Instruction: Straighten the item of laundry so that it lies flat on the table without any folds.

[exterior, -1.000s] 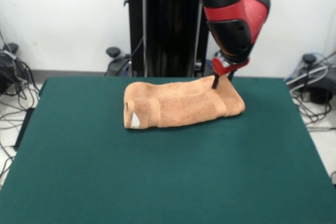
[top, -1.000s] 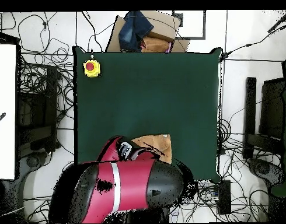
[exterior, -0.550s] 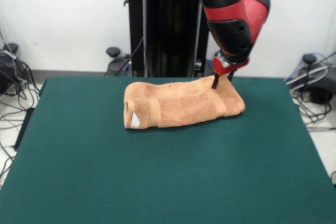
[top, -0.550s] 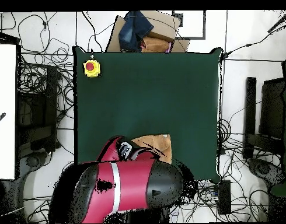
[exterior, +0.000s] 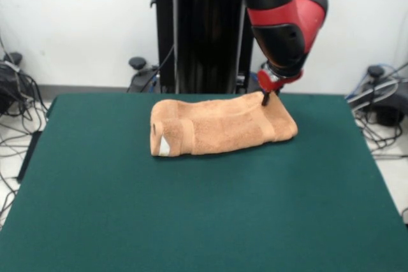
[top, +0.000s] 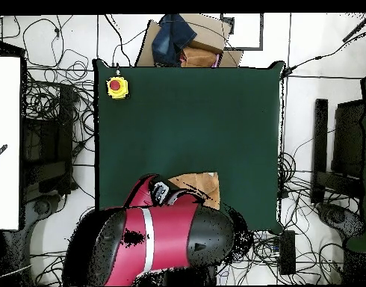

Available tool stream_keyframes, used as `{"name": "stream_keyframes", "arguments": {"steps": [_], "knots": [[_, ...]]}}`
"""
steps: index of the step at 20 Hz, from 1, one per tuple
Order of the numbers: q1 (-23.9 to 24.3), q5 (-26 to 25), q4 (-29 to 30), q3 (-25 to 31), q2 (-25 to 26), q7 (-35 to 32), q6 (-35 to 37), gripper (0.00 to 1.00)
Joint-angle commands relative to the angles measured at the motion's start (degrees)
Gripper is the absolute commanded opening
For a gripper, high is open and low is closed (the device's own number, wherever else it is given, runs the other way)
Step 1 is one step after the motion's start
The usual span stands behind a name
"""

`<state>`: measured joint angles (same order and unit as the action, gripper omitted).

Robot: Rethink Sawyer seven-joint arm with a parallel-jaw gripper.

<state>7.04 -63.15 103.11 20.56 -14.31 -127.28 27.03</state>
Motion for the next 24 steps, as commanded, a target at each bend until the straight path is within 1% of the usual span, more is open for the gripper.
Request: {"name": "stream_keyframes", "arguments": {"steps": [1, 7, 9, 10, 11, 14, 16, 18, 24], "knots": [[-0.8, -1.4, -6.1, -0.4, 1.5, 1.5, -1.7, 0.00], [-0.6, -1.2, -6.1, -0.3, 1.6, 2.3, -1.1, 0.00], [-0.5, -1.9, -5.9, -0.4, 1.6, 2.0, -2.2, 0.00], [-0.7, -2.8, -6.0, -0.3, 1.3, 1.1, -4.1, 0.00], [0.1, -2.6, -5.6, 0.3, 1.2, 2.1, -4.2, 0.00], [2.2, -0.8, -3.5, 1.8, -0.7, 4.8, -2.9, 0.00], [2.8, 0.3, -2.4, 2.5, -2.1, 5.1, -2.3, 0.00], [3.8, 2.2, -1.1, 3.7, -3.6, 6.6, -0.4, 0.00], [5.7, 6.4, 0.2, 6.1, -6.5, 9.6, 3.8, 0.00]]}}
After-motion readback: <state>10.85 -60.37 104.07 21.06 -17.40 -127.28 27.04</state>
